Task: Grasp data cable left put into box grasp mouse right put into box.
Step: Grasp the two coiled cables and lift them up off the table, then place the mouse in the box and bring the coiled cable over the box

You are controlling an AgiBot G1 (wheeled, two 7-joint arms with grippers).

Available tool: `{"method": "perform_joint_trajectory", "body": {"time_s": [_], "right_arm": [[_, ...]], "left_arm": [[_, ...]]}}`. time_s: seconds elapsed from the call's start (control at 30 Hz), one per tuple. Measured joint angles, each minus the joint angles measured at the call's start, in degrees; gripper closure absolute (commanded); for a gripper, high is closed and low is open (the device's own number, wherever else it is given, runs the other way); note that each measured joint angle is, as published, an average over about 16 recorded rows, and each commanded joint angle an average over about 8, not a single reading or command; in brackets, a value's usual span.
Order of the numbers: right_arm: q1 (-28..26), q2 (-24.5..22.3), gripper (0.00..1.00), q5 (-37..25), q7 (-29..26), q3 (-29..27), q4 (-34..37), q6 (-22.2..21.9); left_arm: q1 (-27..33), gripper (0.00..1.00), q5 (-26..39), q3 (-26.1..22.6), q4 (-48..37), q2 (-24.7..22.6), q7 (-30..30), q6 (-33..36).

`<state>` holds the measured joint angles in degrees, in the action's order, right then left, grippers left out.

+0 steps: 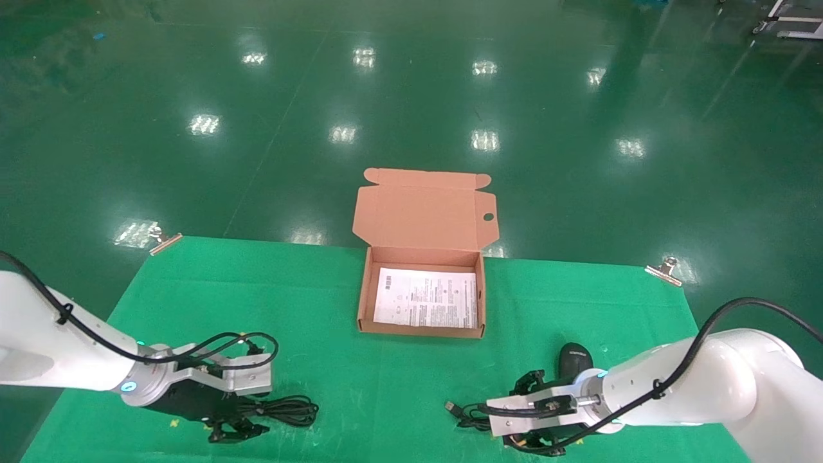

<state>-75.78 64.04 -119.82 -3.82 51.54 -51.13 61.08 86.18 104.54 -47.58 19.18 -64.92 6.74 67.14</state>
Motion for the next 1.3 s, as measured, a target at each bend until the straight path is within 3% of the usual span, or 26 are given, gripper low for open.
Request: {"method": "perform_joint_trajectory", "body": {"time_s": [0.6,0.97,1.3], "right_arm": [[-0.6,-0.6,1.0,-0.5,-1.4,-0.1,-0.3,0.8],[-5.3,-6.4,1.0,-0.8,-11.0,-3.6,-7.0,4.2],[-13.7,-9.3,1.0,-1.6,-18.9,-8.6,-12.8,2.7]], "left_arm": [[-0.3,1.0,0.4,-0.2,0.2,0.3,0.1,-0.2],[2.1,1.0,1.3,-0.2,4.2,4.0,0.4,0.1],[8.0,1.0,2.3,1.2,18.4,9.4,-2.2,-0.2]]}}
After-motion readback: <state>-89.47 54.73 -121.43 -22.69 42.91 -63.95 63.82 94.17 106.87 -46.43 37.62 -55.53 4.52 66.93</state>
